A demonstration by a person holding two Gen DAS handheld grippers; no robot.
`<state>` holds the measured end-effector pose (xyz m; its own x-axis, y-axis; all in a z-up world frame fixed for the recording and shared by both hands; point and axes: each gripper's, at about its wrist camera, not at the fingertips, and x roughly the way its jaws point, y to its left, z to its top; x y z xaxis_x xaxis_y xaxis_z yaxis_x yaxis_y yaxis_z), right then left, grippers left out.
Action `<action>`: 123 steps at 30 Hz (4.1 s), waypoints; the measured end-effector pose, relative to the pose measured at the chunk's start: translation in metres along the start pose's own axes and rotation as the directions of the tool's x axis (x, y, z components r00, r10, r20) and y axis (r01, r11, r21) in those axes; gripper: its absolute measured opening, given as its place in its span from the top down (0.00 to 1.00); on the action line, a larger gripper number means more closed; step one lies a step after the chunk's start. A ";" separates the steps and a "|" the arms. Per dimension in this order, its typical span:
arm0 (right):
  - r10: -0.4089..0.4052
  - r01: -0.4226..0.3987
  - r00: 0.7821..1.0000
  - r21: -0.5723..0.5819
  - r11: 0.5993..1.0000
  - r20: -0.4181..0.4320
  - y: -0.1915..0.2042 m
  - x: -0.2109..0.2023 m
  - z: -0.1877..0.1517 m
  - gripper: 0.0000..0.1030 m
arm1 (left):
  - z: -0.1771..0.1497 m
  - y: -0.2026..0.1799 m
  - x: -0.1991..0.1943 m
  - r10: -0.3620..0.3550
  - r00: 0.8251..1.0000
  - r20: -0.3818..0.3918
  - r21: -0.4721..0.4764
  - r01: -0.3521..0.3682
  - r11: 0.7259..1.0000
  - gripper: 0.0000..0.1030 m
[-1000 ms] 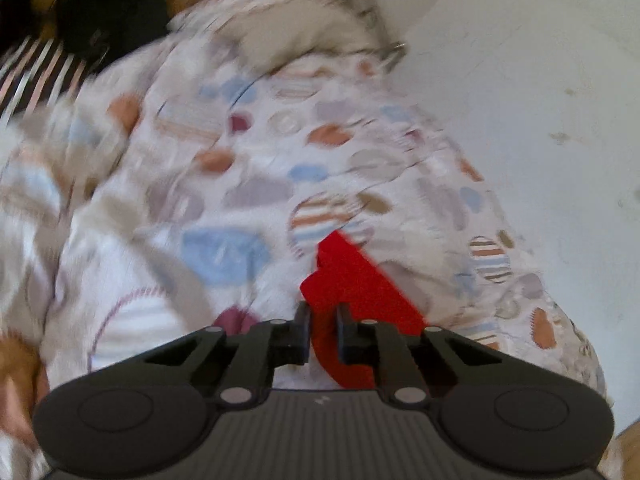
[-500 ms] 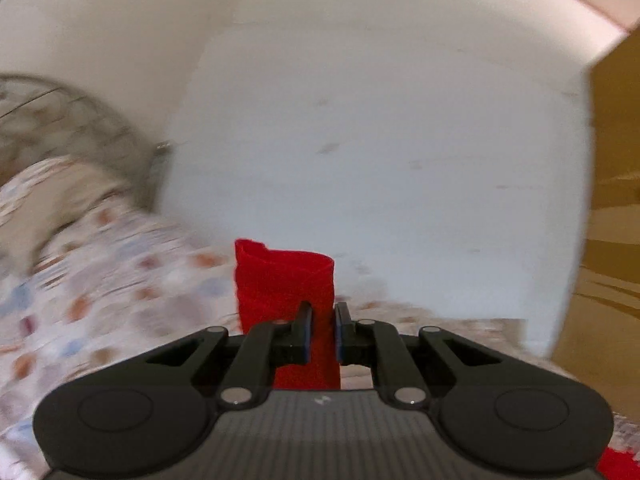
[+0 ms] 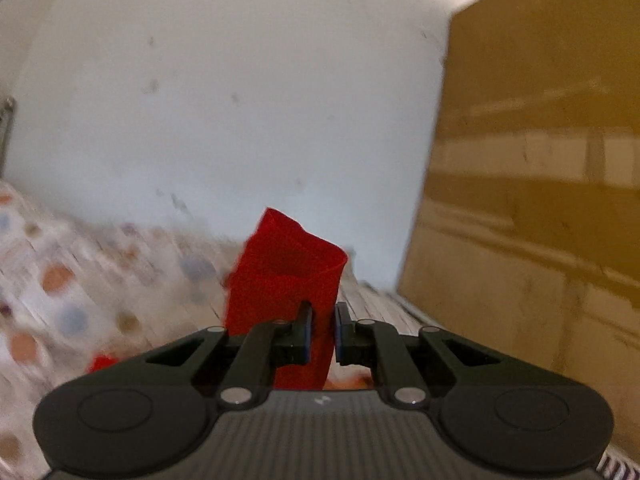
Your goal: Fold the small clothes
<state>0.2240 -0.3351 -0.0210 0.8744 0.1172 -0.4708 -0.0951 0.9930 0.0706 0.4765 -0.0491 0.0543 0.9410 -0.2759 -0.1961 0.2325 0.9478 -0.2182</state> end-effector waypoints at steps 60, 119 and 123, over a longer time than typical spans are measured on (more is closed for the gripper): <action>0.120 -0.092 0.981 0.182 0.979 -0.149 0.018 -0.036 -0.031 0.91 | -0.127 0.129 -0.218 0.050 0.761 -0.647 -0.018 -0.081 0.997 0.89; -0.172 0.010 0.982 -0.890 0.456 -0.077 0.105 -0.088 -0.140 0.69 | -0.118 0.032 -0.308 0.148 0.872 -0.467 0.270 -0.018 0.963 0.00; -0.136 -0.018 0.984 -0.833 0.553 -0.112 0.093 -0.098 -0.109 0.95 | -0.123 0.016 -0.311 0.139 0.885 -0.445 0.350 0.029 0.936 0.00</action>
<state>0.0779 -0.2520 -0.0639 0.8204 -0.0181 -0.5714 -0.4645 0.5616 -0.6847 0.1569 0.0325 -0.0061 0.7552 -0.1837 -0.6292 0.3315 0.9352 0.1248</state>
